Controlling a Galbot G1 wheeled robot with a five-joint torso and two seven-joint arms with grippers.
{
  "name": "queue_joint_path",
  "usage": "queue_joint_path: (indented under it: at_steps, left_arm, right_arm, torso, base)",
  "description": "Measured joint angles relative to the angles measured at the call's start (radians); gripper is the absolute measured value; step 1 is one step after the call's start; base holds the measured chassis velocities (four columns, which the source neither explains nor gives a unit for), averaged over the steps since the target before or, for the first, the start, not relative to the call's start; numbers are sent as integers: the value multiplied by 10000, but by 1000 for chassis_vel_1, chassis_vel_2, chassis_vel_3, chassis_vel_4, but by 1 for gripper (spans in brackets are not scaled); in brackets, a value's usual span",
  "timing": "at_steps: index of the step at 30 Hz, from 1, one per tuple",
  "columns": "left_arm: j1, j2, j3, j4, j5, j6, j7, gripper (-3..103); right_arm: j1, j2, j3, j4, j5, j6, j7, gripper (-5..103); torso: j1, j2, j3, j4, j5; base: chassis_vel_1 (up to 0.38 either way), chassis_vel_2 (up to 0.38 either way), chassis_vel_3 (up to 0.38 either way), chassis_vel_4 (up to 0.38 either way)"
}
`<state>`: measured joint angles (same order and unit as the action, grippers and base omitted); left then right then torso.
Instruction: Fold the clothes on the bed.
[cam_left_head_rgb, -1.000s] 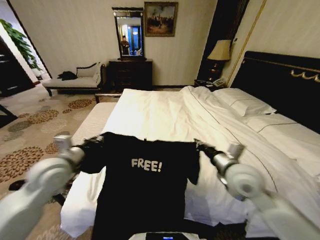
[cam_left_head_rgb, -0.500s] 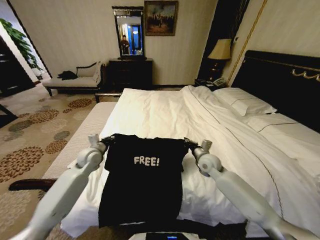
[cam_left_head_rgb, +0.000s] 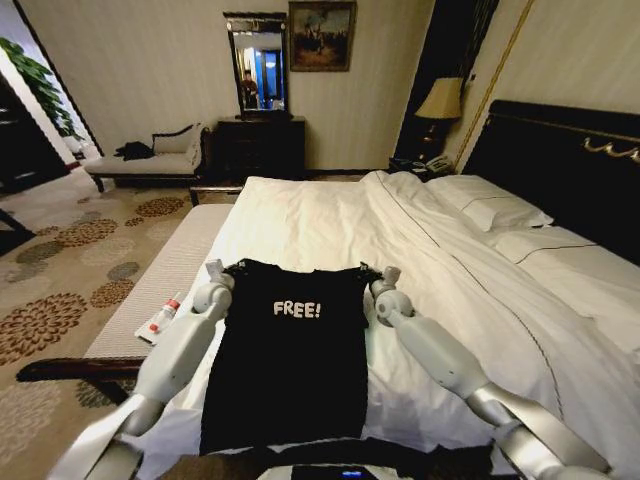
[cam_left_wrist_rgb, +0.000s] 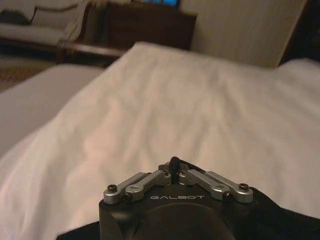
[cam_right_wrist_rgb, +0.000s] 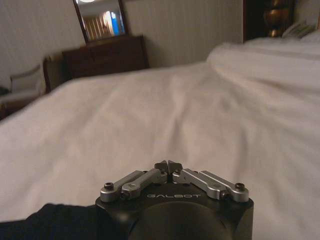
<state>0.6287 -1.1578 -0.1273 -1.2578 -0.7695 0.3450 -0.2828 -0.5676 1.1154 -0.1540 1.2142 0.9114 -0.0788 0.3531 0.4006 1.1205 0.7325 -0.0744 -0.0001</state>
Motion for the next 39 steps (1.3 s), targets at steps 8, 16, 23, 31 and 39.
queue_joint_path:
  at_steps: [8, 16, 23, 31, 39]
  left_arm:
    - [89, -340, 10, 917, 598, 78, -7, 2]
    - [139, -331, -17, 1037, 724, 122, -20, 2]
    - [196, -353, -129, 924, 621, 129, -291, 5]
    - [1181, -40, -1232, -516, 285, 755, -801, 32]
    - [4388, 250, -4341, -3716, -896, 1079, -729, 64]
  right_arm:
    - [-175, 854, -36, -960, -888, -29, 214, 0]
    - [-185, 1005, -13, -1242, -1129, -224, 542, 0]
    - [-131, 1106, 273, -1209, -1184, 292, 298, 0]
    - [-1019, 780, 1857, 455, -720, 1213, -353, 21]
    - [-3968, 207, 4150, 3470, 1888, -39, 1369, 54]
  torso:
    - [-3, 1, -1, 2, 0]
    - [-2, 1, -1, 0, 1]
    - [-2, 1, -1, 0, 1]
    - [-2, 2, -3, 2, 1]
    - [-5, 3, -5, -1, 1]
  base:
    - [0, 0, 0, 0]
    - [0, 0, 0, 0]
    - [0, 0, 0, 0]
    - [0, 0, 0, 0]
    - [0, 0, 0, 0]
